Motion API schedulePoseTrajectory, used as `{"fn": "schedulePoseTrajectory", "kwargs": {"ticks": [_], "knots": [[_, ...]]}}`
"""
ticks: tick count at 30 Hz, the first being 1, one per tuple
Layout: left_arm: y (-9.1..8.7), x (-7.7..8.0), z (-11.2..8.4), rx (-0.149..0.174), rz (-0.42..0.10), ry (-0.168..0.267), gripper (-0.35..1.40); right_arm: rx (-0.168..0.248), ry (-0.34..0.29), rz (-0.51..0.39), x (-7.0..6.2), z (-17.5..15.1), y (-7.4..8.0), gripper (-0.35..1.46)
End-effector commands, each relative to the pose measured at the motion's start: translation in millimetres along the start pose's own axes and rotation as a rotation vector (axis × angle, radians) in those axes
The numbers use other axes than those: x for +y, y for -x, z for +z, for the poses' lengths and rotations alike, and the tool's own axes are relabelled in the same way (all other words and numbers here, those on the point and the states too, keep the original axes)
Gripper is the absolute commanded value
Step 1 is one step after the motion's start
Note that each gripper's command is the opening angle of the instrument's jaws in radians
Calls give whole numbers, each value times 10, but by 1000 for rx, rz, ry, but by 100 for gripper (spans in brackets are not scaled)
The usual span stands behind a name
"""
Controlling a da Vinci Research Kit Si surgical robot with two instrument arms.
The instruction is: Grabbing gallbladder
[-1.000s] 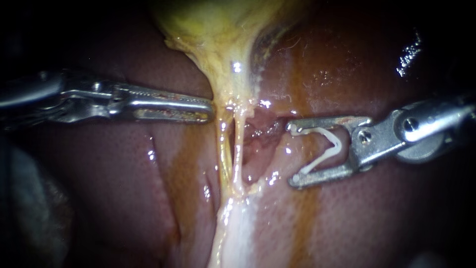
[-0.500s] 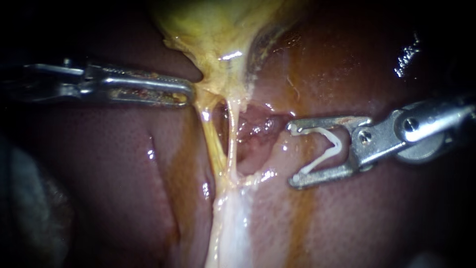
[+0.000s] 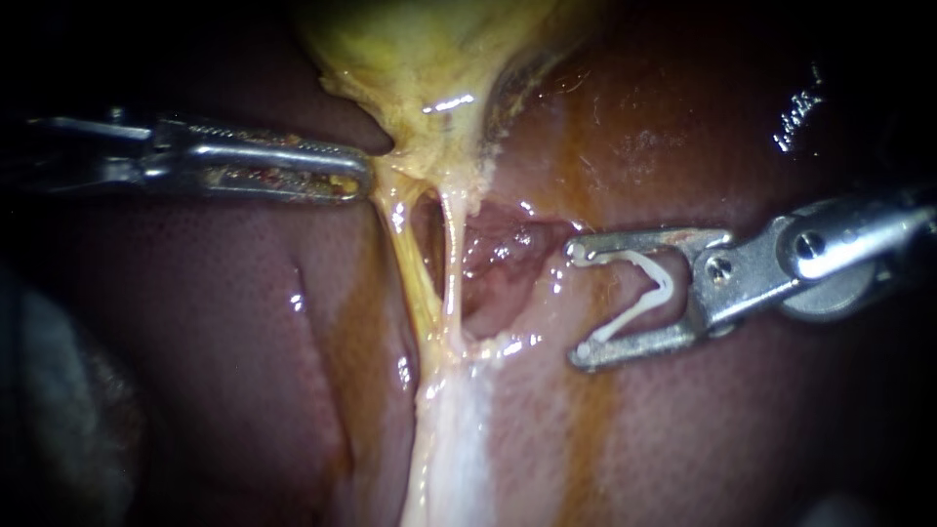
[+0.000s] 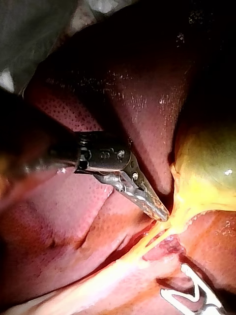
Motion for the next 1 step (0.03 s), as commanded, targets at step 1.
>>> {"fn": "schedulePoseTrajectory", "kwargs": {"ticks": [1], "knots": [[0,0,0,0,0,0,-35,0,0,0,0,0,0,50]]}}
